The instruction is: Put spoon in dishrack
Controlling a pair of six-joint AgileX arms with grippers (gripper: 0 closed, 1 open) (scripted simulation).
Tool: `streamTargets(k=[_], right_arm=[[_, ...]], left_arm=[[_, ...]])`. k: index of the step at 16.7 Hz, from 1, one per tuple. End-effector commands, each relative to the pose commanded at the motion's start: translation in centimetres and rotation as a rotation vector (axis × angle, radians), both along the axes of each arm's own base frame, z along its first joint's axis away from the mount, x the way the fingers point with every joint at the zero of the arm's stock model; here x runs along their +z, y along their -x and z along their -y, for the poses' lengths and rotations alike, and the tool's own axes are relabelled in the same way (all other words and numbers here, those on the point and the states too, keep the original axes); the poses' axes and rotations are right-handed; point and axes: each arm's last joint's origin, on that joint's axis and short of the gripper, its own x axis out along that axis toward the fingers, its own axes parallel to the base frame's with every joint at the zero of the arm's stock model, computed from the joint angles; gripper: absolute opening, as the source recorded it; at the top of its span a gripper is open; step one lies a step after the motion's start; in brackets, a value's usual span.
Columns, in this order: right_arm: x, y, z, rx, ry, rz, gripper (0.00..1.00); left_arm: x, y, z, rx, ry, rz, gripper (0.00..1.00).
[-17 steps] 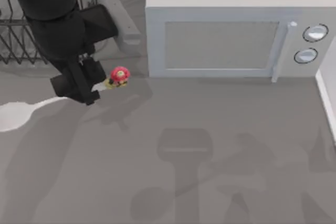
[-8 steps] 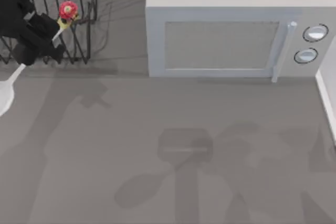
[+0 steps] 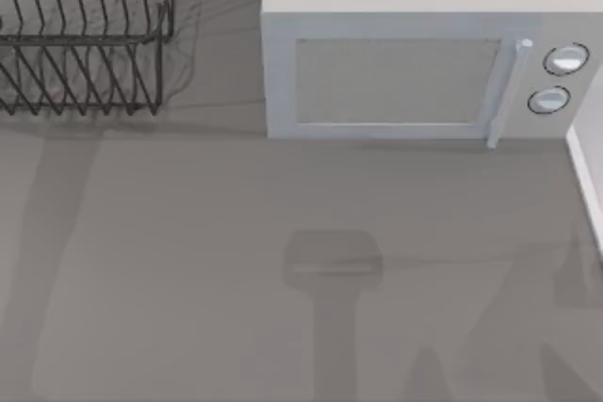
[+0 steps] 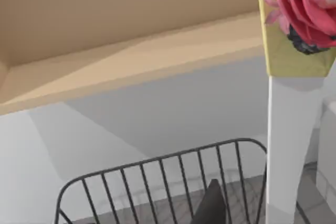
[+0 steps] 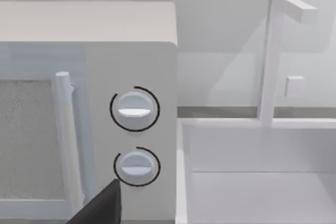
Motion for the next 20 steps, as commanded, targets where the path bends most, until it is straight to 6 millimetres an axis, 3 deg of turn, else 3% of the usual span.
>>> streamTargets(k=[4,12,15,18,20], right_arm=[[0.0,0.0,0.0,0.000,0.000,0.000,1.00],[0.0,0.0,0.0,0.000,0.000,0.000,1.00],[0.0,0.0,0.0,0.000,0.000,0.000,1.00],[0.0,0.0,0.0,0.000,0.000,0.000,1.00],[0.0,0.0,0.0,0.000,0.000,0.000,1.00]], left_arm=[[-0.6,3.2,-2.6,0.130,0.145,0.171,0.00],[-1.3,3.6,-3.1,0.138,0.183,0.188,0.00],[-1.8,1.5,-3.3,0.134,0.185,0.187,0.00],[-3.7,-3.0,-3.8,0.135,0.187,0.184,0.00],[-5.9,-6.5,-4.0,0.138,0.186,0.184,0.00]])
